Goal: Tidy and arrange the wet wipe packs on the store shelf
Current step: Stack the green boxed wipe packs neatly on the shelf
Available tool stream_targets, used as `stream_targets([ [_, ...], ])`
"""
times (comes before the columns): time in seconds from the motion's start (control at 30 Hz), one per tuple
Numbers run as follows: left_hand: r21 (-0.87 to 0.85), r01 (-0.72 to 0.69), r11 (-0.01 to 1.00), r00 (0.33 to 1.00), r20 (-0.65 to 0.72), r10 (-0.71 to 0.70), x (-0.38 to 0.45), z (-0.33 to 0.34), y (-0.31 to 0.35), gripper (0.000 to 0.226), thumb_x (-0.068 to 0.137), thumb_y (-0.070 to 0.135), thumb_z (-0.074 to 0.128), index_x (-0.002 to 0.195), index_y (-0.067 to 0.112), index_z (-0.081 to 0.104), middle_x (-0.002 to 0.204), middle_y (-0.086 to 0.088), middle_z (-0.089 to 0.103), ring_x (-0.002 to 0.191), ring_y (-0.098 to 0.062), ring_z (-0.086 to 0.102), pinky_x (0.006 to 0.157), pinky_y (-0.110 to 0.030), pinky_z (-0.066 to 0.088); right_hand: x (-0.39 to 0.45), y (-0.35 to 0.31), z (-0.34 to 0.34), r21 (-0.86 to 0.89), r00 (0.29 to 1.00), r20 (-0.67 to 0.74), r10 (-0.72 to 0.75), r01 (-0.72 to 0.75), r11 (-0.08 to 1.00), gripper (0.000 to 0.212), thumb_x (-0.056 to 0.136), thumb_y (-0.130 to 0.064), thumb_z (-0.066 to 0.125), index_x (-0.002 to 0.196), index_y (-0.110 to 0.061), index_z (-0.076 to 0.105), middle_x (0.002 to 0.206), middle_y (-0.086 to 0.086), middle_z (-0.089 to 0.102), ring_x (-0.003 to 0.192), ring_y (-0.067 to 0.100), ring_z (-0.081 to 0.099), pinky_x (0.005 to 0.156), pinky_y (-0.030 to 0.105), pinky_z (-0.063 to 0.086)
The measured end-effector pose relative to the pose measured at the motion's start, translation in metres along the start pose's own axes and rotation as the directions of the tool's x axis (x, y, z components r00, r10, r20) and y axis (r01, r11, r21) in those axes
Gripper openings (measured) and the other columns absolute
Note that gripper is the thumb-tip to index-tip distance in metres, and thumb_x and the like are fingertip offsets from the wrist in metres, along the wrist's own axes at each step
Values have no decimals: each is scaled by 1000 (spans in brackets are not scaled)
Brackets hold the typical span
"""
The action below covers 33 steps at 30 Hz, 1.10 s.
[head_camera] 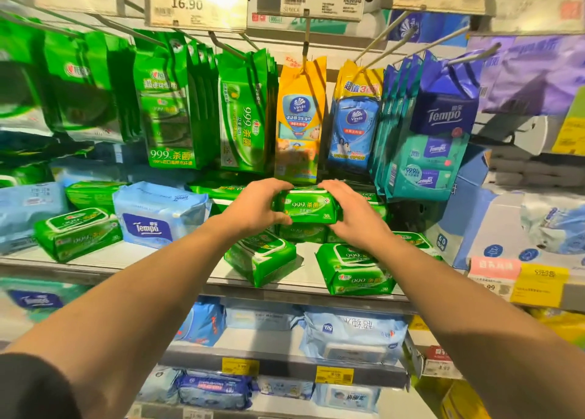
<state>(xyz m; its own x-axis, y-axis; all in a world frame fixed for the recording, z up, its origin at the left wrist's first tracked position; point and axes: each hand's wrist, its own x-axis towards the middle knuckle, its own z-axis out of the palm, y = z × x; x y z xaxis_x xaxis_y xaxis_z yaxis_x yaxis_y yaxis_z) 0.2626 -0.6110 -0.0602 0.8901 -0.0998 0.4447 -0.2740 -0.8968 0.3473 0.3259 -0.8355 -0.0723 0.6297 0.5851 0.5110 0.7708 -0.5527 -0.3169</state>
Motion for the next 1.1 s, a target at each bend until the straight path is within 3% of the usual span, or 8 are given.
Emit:
stream_targets([
  [0.1, 79, -16, 997, 999, -42, 19, 0, 8, 1, 67, 78, 16, 81, 138, 9, 52, 137, -11, 56, 126, -28, 52, 104, -33, 38, 3, -2, 10, -73, 999, -43, -16, 13, 997, 72, 75, -7, 78, 140, -18, 48, 144, 5, 43, 138, 25, 36, 113, 42, 32],
  [0.17, 112, -14, 994, 999, -48, 20, 1, 12, 0, 63, 80, 14, 78, 137, 7, 53, 135, -11, 57, 124, -30, 52, 103, -32, 38, 5, -2, 15, -248, 994, -101, 42, -66, 967, 77, 72, -29, 85, 139, -28, 48, 135, 4, 40, 127, 27, 33, 102, 45, 35],
  [0.23, 167, -16, 986, 999, -31, 21, 2, 15, -3, 60, 80, 14, 78, 135, 7, 55, 130, -11, 58, 119, -31, 54, 99, -35, 41, 8, -1, 19, -372, 991, -33, 126, -129, 919, 89, 65, -55, 83, 141, -39, 40, 121, 1, 35, 114, 24, 28, 96, 45, 32],
  [0.33, 223, 4, 975, 1000, -9, -2, 4, 23, -4, 54, 80, 13, 77, 129, 7, 57, 121, -10, 57, 111, -32, 55, 94, -41, 45, 10, 6, 22, -422, 984, 83, 156, -107, 900, 98, 65, -78, 65, 147, -39, 30, 119, -3, 38, 119, 22, 27, 96, 46, 28],
  [0.5, 289, 7, 957, 1000, -29, 2, 15, 34, 1, 51, 82, 22, 76, 128, 9, 59, 116, -9, 57, 108, -30, 52, 91, -41, 44, 17, 12, 24, -414, 982, 28, 187, -158, 896, 78, 83, -63, 60, 149, -33, 31, 136, -3, 46, 131, 19, 26, 92, 42, 21],
  [0.67, 437, -14, 899, 997, -62, 46, 26, 39, 3, 57, 82, 37, 74, 133, 19, 58, 125, 0, 61, 116, -25, 44, 92, -39, 30, 22, 19, 28, -475, 970, 22, 242, -203, 856, 75, 88, -58, 58, 151, -33, 27, 147, -5, 42, 137, 18, 24, 103, 48, 18],
  [0.9, 407, 20, 913, 995, -96, 21, 22, 49, 0, 55, 82, 28, 74, 134, 15, 58, 126, -4, 64, 116, -28, 45, 90, -36, 23, 20, 16, 33, -481, 964, 14, 265, -226, 847, 75, 90, -56, 56, 152, -32, 23, 150, -3, 38, 142, 20, 20, 113, 54, 11],
  [1.1, 406, 68, 911, 997, -64, -45, 21, 36, 5, 44, 86, 31, 71, 128, 22, 60, 128, 0, 64, 118, -26, 47, 95, -41, 27, 3, 7, 28, -367, 965, 33, 261, -231, 901, 80, 91, -51, 56, 156, -26, 16, 161, 1, 19, 149, 21, 7, 118, 51, 2],
])
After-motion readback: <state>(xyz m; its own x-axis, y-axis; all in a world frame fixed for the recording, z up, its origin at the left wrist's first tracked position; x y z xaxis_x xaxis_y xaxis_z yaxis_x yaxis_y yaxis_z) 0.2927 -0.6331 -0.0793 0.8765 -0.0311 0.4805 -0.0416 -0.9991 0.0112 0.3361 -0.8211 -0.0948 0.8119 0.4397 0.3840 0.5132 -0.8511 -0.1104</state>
